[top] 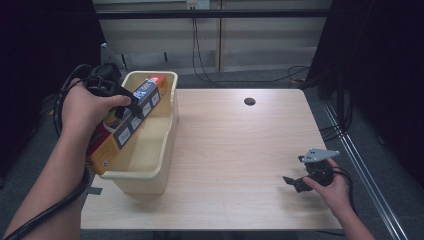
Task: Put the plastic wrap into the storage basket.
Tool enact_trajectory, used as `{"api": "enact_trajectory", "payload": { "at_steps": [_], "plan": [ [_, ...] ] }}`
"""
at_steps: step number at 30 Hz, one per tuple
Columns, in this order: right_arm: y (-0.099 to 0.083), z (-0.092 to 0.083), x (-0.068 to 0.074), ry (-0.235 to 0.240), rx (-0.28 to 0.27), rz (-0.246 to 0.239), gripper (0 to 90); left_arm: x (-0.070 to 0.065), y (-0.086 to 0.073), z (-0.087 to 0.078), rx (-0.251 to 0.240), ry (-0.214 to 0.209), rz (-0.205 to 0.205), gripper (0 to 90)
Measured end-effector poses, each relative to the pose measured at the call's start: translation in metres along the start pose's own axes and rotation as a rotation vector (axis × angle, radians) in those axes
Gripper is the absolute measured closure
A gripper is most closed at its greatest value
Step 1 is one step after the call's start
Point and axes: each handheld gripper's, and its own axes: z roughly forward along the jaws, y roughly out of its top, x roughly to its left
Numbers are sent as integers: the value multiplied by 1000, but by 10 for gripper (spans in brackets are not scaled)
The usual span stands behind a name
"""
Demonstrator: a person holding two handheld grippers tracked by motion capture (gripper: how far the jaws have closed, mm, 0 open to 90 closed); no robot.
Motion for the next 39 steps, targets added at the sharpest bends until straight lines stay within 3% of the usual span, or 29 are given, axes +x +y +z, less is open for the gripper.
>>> {"api": "enact_trajectory", "payload": {
  "at_steps": [5, 18, 39],
  "plan": [
    [0, 0, 0, 0, -1, -3, 31, 2, 1, 4, -7, 10, -32, 407],
    [0, 0, 0, 4, -5, -4, 31, 4, 2, 23, 27, 37, -45, 407],
    [1, 0, 0, 2, 0, -7, 32, 7, 4, 41, 49, 24, -80, 406]
  ]
}}
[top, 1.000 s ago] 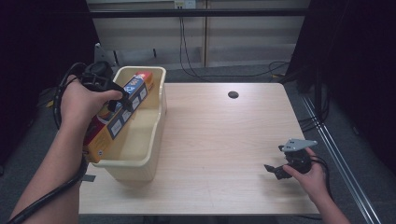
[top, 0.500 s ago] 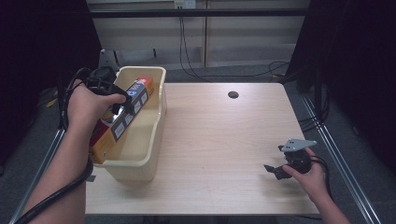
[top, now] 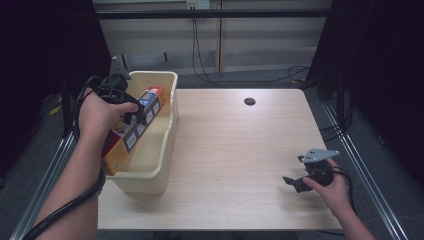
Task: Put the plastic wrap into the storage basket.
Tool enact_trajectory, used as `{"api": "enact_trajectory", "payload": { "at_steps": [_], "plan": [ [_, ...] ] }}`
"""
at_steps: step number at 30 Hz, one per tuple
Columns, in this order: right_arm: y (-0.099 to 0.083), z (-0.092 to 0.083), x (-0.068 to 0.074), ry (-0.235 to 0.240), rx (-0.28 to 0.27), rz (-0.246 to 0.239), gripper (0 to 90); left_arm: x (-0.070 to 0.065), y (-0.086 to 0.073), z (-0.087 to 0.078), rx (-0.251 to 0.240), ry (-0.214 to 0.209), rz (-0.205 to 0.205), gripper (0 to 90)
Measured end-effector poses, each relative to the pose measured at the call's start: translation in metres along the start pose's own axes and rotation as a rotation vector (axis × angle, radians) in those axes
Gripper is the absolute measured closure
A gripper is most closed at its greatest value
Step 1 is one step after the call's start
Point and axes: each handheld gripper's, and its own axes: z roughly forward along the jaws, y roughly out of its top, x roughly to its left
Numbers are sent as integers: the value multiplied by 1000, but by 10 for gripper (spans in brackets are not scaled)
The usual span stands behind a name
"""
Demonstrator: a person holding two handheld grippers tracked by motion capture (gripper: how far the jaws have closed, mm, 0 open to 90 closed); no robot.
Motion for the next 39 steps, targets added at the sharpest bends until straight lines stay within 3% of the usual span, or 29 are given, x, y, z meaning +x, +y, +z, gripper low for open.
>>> {"api": "enact_trajectory", "payload": {
  "at_steps": [39],
  "plan": [
    [0, 1, 0, 6, 1, -6, 31, 0, 2, 31, 40, -2, -31, 405]
  ]
}}
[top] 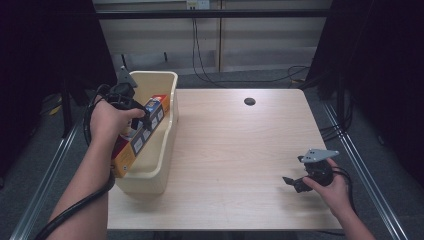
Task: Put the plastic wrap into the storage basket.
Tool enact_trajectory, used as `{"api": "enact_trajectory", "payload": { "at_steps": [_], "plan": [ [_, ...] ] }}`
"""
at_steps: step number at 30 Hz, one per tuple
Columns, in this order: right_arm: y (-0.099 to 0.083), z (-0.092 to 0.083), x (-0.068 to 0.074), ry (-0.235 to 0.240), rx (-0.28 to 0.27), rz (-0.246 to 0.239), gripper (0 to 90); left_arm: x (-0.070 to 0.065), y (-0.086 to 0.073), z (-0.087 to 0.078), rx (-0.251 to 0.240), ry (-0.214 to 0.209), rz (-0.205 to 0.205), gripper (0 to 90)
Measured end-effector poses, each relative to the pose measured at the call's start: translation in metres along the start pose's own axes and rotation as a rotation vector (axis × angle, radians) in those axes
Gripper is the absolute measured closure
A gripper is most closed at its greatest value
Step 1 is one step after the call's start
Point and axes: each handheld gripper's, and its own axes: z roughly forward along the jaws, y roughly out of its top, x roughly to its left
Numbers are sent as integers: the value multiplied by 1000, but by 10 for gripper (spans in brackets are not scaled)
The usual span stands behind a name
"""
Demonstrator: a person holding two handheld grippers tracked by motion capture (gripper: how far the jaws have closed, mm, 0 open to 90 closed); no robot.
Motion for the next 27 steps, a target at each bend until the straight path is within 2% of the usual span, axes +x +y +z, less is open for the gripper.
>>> {"api": "enact_trajectory", "payload": {
  "at_steps": [3, 4, 9, 14, 15, 27],
  "plan": [
    [0, 0, 0, -2, 1, 2, 32, 0, 0, 3, 7, -5, -18, 404],
    [0, 0, 0, -2, 0, 2, 32, 0, 0, 4, 8, 3, -9, 404],
    [0, 0, 0, 0, 0, -1, 32, 0, 0, 8, 10, -4, -20, 404],
    [0, 0, 0, -1, 0, 4, 32, 0, 1, 12, 23, -1, -10, 404],
    [0, 0, 0, -1, 1, 4, 32, 0, 1, 12, 29, -10, -20, 404],
    [0, 0, 0, -1, 1, 2, 32, 2, -1, 19, 40, -7, -36, 404]
  ]
}}
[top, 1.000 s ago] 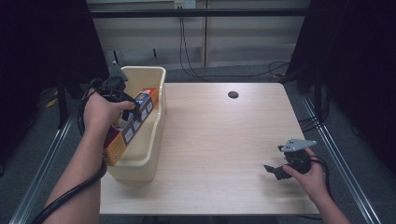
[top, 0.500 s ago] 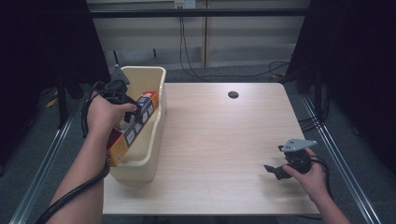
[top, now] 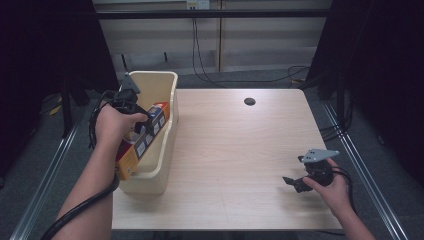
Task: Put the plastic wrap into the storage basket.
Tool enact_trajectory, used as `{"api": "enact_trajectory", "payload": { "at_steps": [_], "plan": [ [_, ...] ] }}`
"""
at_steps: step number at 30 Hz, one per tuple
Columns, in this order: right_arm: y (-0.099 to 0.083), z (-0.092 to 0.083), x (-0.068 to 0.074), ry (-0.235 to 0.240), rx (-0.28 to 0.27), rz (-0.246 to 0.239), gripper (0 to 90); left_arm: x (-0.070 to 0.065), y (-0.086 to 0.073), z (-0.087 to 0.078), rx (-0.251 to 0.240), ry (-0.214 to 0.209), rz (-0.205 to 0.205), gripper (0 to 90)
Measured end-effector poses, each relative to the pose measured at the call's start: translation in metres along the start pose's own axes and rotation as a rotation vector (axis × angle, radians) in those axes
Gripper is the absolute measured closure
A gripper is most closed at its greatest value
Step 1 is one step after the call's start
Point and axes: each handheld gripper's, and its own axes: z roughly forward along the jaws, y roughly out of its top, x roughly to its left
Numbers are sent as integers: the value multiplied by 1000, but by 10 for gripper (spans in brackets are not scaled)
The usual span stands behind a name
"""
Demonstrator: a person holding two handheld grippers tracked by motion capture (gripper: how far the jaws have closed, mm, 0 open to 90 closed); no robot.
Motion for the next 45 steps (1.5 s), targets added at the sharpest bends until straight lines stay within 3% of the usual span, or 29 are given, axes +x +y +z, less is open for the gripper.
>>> {"api": "enact_trajectory", "payload": {
  "at_steps": [45],
  "plan": [
    [0, 1, 1, 1, 0, -2, 34, 7, -5, 28, 62, -23, -32, 401]
  ]
}}
